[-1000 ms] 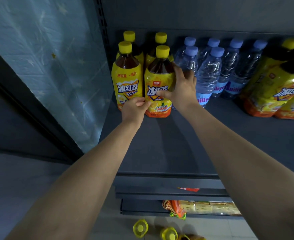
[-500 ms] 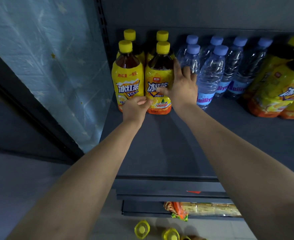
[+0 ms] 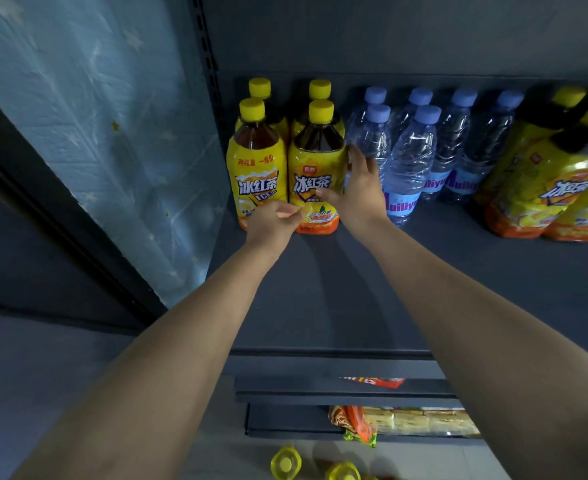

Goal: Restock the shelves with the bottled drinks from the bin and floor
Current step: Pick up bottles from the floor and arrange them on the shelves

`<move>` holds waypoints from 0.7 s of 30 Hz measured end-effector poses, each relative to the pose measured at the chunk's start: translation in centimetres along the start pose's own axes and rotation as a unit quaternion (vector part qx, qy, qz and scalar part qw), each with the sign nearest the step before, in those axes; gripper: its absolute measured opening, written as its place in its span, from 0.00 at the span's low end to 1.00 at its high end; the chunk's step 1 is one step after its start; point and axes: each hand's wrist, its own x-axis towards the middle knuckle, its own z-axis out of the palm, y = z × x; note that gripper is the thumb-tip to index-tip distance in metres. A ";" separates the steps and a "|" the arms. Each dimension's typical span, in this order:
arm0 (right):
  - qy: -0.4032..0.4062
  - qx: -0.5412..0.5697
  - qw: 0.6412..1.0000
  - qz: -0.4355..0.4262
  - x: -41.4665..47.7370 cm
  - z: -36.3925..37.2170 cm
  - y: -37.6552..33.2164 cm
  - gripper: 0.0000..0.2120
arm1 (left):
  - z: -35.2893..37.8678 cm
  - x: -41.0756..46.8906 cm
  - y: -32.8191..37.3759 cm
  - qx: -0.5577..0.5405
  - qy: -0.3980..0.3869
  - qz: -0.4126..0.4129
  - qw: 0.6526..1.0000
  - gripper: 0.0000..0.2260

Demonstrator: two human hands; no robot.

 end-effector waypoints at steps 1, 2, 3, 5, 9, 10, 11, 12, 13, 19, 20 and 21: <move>-0.014 0.017 1.000 0.008 -0.2 -0.3 0.1 0.40 | -0.2 -0.3 0.2 0.005 -0.003 0.002 1.000 0.12; -0.028 0.021 0.999 0.013 -0.4 -0.7 0.1 0.39 | -0.4 -0.6 0.5 0.008 -0.005 0.002 1.000 0.12; -0.037 0.019 0.999 0.012 -0.7 -1.1 0.1 0.37 | -0.7 -1.0 0.9 0.011 -0.004 0.004 1.000 0.11; -0.052 0.011 0.998 0.013 -1.3 -2.0 -0.2 0.35 | -1.3 -1.9 1.7 0.022 -0.003 0.006 1.000 0.11; -0.121 -0.013 0.992 0.044 -2.5 -4.4 -0.5 0.39 | -2.5 -4.1 3.7 0.035 0.004 0.011 0.999 0.07; -0.138 -0.020 0.989 0.052 -2.8 -5.2 -0.6 0.39 | -2.8 -4.7 4.3 0.038 0.008 0.012 0.999 0.07; -0.152 -0.026 0.986 0.061 -3.2 -6.0 -0.8 0.39 | -3.1 -5.3 5.0 0.045 0.011 0.015 0.999 0.07; -0.165 -0.031 0.983 0.071 -3.4 -6.5 -0.8 0.38 | -3.4 -5.9 5.5 0.056 0.012 0.020 0.998 0.07; -0.176 -0.035 0.981 0.078 -3.8 -7.1 -1.0 0.38 | -3.6 -6.5 6.1 0.069 0.011 0.026 0.997 0.07; -0.216 -0.052 0.973 0.064 -3.5 -8.6 2.4 0.42 | -4.6 -10.5 9.2 0.117 0.006 0.046 0.992 0.07; -0.221 -0.058 0.972 0.056 -4.3 -9.5 2.0 0.41 | -4.7 -11.3 9.7 0.128 0.002 0.050 0.990 0.08; -0.222 -0.067 0.972 0.045 -5.2 -10.5 1.3 0.40 | -4.7 -12.0 10.2 0.142 -0.002 0.055 0.988 0.08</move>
